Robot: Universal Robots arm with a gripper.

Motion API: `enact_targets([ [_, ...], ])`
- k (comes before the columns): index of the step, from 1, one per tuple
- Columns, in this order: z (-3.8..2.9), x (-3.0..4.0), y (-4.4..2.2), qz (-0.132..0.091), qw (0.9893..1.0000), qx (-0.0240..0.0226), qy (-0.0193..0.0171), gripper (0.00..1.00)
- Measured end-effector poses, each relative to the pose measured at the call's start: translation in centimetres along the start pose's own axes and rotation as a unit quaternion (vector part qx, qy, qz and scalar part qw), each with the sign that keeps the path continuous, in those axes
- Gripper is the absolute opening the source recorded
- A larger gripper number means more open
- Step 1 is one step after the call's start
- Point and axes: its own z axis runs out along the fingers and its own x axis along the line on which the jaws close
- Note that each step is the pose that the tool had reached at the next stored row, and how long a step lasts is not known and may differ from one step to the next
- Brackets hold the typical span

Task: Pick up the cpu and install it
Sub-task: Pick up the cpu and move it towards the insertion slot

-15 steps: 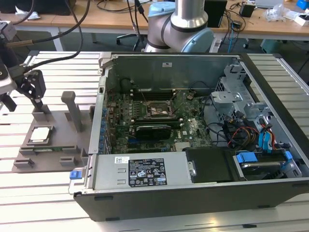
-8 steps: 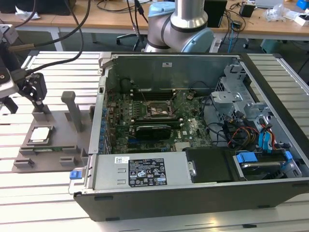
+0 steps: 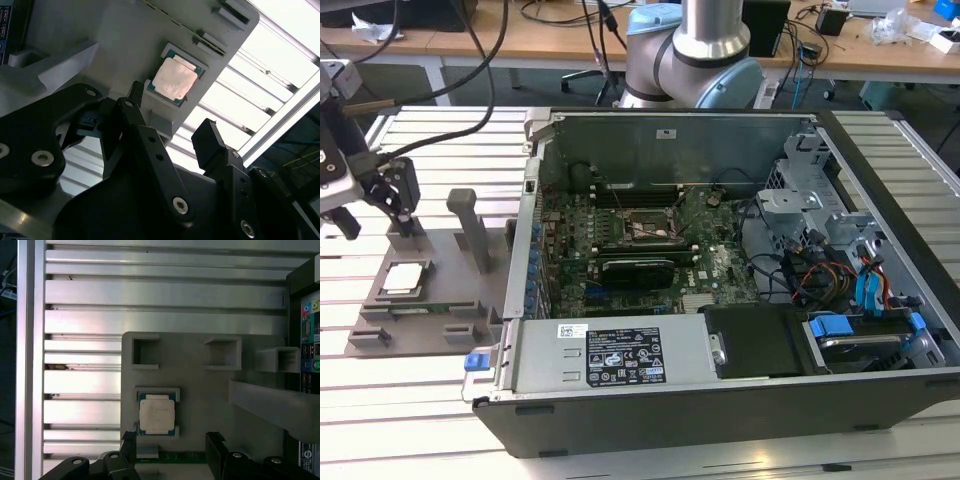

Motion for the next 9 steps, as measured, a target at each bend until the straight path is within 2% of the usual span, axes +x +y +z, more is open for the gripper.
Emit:
enact_targets([
  [9, 1.34, 0.03, 0.0, 0.0, 1.0, 0.0, 0.0, 0.66],
])
